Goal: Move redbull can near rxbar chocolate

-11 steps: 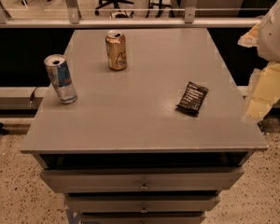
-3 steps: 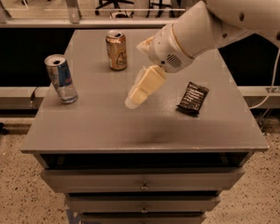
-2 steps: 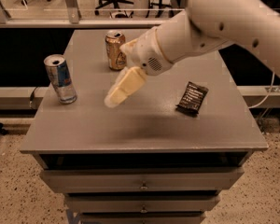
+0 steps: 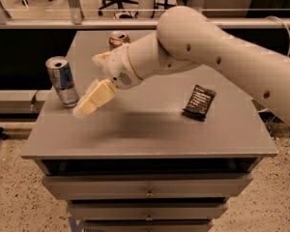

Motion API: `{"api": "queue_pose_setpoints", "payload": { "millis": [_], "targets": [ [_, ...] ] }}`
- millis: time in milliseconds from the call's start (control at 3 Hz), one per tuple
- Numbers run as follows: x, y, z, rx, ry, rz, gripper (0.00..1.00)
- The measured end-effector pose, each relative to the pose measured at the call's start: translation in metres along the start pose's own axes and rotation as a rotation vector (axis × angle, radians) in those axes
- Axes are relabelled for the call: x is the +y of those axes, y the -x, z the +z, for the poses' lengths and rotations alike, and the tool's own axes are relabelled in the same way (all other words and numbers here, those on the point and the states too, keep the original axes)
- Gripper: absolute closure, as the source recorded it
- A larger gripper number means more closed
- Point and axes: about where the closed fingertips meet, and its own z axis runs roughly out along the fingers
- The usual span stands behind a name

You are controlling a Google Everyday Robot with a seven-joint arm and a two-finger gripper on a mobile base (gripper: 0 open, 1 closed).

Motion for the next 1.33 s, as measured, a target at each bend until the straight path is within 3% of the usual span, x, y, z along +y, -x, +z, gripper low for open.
{"api": "queue_pose_setpoints", "payload": {
  "millis": [333,667,1333],
  "targets": [
    [-0.017,0.014,0.042,-0.079,0.001,-0.036,0.0],
    [-0.026,0.022,0.06,-0.121,-0.002,-0.046,0.0],
    [-0.048,0.019,0.085,-0.222,-0.004,0.002,0.4]
  ]
}}
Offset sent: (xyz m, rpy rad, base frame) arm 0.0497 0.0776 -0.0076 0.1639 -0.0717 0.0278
